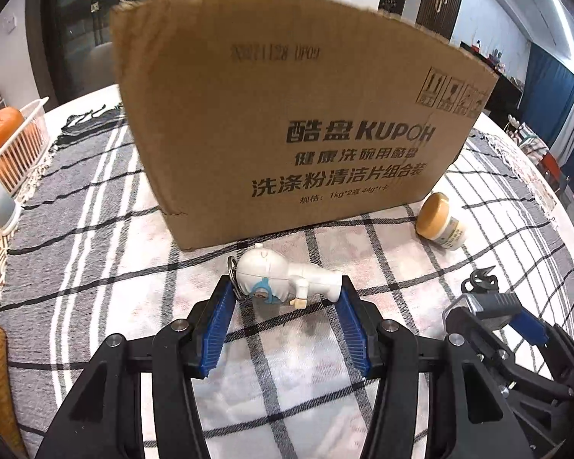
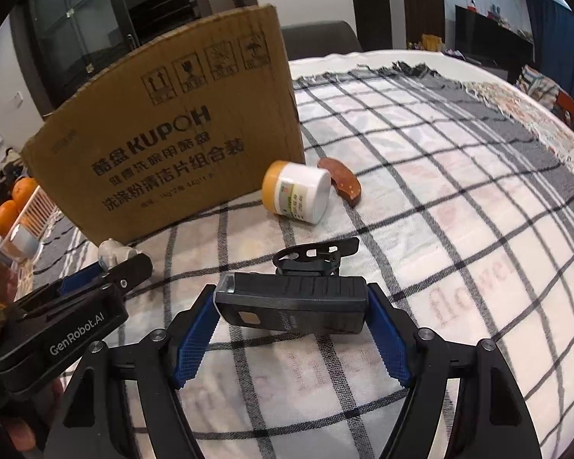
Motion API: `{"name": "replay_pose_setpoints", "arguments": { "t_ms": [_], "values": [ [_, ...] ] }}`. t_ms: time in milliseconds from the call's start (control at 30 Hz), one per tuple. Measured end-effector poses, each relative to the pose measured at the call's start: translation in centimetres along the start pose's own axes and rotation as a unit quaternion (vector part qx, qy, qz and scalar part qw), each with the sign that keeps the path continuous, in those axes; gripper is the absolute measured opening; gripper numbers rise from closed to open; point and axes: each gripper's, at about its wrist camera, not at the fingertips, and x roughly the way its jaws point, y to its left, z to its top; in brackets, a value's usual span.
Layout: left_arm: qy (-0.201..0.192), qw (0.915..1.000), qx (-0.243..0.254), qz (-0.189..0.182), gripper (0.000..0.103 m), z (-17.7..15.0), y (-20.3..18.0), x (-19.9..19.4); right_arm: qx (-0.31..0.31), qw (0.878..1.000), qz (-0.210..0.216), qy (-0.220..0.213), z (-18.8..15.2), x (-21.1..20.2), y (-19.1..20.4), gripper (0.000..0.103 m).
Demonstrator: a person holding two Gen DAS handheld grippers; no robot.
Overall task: Organize rigid objects
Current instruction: 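Lift and carry the flashlight with the right gripper while the left carries the figurine over the box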
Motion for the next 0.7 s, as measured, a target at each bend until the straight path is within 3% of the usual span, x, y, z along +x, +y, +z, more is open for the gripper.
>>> {"name": "replay_pose_setpoints", "arguments": {
  "t_ms": [700],
  "values": [
    [-0.068,0.9976,-0.012,0.005,0.052,0.6,-0.3,-6.8,-0.036,0.996,0.037,-0.068,1.7,-5.8,1.5,0.076]
  ]
}}
